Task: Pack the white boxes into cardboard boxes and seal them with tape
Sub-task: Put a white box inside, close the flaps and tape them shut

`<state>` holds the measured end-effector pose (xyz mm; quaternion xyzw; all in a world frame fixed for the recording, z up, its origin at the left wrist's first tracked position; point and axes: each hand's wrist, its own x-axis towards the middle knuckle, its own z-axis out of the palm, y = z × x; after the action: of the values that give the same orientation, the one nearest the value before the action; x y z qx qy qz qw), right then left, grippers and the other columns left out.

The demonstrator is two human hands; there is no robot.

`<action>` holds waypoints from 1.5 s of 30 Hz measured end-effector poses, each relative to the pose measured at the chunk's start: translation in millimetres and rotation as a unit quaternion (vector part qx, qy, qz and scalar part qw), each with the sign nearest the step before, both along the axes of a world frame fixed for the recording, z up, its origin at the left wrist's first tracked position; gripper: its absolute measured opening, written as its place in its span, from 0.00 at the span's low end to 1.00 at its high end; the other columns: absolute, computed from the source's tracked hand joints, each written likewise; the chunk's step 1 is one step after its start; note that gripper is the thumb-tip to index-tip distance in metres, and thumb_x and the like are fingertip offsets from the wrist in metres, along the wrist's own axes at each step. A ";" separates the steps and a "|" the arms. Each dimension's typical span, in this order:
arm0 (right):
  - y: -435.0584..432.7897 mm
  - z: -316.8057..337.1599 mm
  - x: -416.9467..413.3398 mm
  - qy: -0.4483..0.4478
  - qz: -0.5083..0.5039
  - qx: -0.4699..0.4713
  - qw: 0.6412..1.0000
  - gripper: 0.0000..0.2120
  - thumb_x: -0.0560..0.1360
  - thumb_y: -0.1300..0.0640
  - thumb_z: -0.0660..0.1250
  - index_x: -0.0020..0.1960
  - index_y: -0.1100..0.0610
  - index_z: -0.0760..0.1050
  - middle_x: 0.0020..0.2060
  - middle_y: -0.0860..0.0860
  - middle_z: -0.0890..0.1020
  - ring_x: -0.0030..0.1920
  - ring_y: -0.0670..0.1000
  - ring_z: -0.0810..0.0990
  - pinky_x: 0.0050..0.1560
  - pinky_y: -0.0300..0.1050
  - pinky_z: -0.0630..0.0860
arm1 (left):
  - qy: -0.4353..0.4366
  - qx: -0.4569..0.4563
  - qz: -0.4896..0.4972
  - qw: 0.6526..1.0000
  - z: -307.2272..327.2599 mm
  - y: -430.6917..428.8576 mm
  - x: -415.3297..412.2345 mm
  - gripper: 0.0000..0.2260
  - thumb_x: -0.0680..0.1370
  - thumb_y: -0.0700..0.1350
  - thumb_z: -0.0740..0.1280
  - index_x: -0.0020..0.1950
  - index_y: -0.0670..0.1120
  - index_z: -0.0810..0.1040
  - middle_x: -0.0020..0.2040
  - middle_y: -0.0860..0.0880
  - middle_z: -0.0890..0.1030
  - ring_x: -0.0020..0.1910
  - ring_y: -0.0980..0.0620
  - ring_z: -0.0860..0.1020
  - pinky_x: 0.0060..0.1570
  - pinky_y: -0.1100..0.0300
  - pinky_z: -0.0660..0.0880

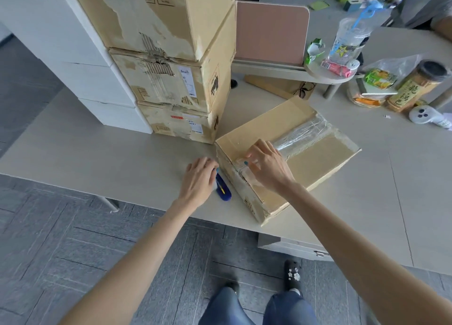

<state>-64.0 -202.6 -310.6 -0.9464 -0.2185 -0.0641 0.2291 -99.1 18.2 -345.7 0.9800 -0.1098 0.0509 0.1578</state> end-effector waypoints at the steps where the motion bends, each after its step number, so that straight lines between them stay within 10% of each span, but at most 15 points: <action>1: -4.0 0.3 2.3 -0.002 0.010 0.001 1.000 0.05 0.76 0.61 0.66 0.52 0.58 0.76 0.50 0.52 0.76 0.50 0.53 0.74 0.53 0.49 0.74 | -0.034 -0.010 0.001 0.999 5.3 -8.6 -2.0 0.07 0.80 0.41 0.61 0.54 0.42 0.77 0.50 0.46 0.76 0.46 0.47 0.75 0.49 0.52 0.73; 8: -52.7 9.5 27.4 0.031 0.089 0.003 0.996 0.10 0.75 0.61 0.67 0.56 0.58 0.75 0.54 0.53 0.74 0.55 0.53 0.73 0.56 0.49 0.73 | -0.118 -0.053 0.061 0.990 36.3 -80.8 -9.5 0.03 0.80 0.43 0.63 0.51 0.44 0.72 0.48 0.47 0.73 0.44 0.50 0.73 0.44 0.58 0.72; 14: -120.1 12.8 60.5 -0.011 0.173 -0.063 0.983 0.16 0.78 0.54 0.65 0.63 0.58 0.73 0.63 0.54 0.74 0.62 0.56 0.73 0.60 0.57 0.74 | -0.068 -0.015 0.063 0.996 32.1 -138.7 -2.1 0.17 0.82 0.49 0.54 0.67 0.45 0.71 0.70 0.49 0.71 0.65 0.49 0.72 0.64 0.48 0.70; 20: -164.1 2.1 92.1 0.030 0.274 -0.231 0.933 0.33 0.78 0.40 0.37 0.80 0.50 0.48 0.79 0.47 0.46 0.79 0.50 0.42 0.78 0.52 0.40 | 0.050 0.089 0.037 0.994 14.8 -158.3 5.1 0.26 0.84 0.57 0.41 0.81 0.49 0.45 0.81 0.52 0.44 0.80 0.54 0.41 0.78 0.44 0.45; 34: -165.8 -14.0 90.7 0.037 0.261 -0.214 0.941 0.32 0.79 0.39 0.33 0.80 0.49 0.42 0.79 0.46 0.42 0.78 0.49 0.36 0.78 0.56 0.40 | 0.064 0.124 0.028 0.990 12.1 -152.9 16.2 0.23 0.84 0.57 0.46 0.80 0.58 0.55 0.81 0.55 0.51 0.80 0.54 0.49 0.75 0.39 0.50; 39: -161.1 -11.3 98.3 0.059 0.264 -0.203 0.941 0.36 0.75 0.36 0.29 0.80 0.50 0.40 0.79 0.47 0.41 0.78 0.49 0.36 0.77 0.56 0.38 | 0.112 0.035 0.010 0.993 26.5 -143.6 25.8 0.24 0.84 0.58 0.41 0.80 0.59 0.45 0.81 0.56 0.41 0.78 0.59 0.38 0.77 0.44 0.37; 45: -183.1 -9.8 122.4 0.103 0.123 -0.004 0.987 0.33 0.80 0.45 0.50 0.81 0.55 0.45 0.79 0.50 0.44 0.79 0.50 0.41 0.77 0.49 0.39 | 0.027 -0.181 0.195 0.964 34.7 -143.0 16.4 0.26 0.82 0.61 0.49 0.80 0.60 0.48 0.81 0.57 0.42 0.79 0.58 0.40 0.77 0.47 0.37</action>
<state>58.4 -385.7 -320.4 -0.9147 -0.3088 0.0632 0.2530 -82.7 -124.8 -311.0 0.9387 0.0987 0.0729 0.3222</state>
